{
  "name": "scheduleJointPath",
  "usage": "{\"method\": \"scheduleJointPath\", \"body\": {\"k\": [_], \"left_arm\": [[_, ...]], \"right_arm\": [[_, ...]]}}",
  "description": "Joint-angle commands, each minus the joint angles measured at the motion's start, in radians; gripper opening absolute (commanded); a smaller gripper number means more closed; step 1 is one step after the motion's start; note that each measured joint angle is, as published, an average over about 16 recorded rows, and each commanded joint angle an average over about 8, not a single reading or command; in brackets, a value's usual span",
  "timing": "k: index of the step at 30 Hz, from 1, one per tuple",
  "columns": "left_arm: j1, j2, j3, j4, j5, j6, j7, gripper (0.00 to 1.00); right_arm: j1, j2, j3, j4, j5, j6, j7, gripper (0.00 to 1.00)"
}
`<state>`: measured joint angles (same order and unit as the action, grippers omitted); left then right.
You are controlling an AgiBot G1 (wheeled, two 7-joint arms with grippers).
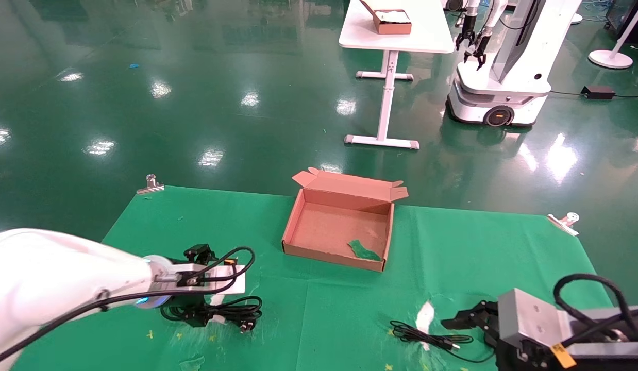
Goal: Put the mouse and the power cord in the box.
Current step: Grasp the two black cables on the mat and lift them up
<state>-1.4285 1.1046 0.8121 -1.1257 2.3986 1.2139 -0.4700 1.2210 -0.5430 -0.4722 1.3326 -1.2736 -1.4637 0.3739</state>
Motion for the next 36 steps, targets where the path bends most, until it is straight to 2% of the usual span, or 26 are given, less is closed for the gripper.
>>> {"method": "scheduleJointPath", "body": {"k": [1, 8, 20, 28, 36], "left_arm": [[-0.007, 0.033, 0.012, 0.035, 0.048, -0.017, -0.023, 1.00], [-0.009, 0.041, 0.017, 0.061, 0.045, -0.009, -0.016, 1.00], [-0.010, -0.023, -0.023, 0.011, -0.047, 0.036, -0.009, 1.00], [0.000, 0.020, -0.005, 0.026, -0.011, 0.021, -0.032, 1.00], [0.003, 0.059, 0.021, 0.042, 0.071, -0.010, -0.061, 1.00]], "right_arm": [[-0.001, 0.005, 0.002, 0.001, 0.003, -0.001, 0.003, 1.00], [-0.004, 0.011, 0.001, 0.003, 0.005, 0.000, 0.013, 1.00], [-0.010, -0.010, -0.009, 0.001, 0.002, 0.009, 0.013, 1.00], [-0.008, -0.004, -0.008, 0.002, 0.006, 0.007, 0.014, 1.00], [-0.014, 0.005, -0.006, 0.004, 0.010, 0.008, 0.014, 1.00]]}}
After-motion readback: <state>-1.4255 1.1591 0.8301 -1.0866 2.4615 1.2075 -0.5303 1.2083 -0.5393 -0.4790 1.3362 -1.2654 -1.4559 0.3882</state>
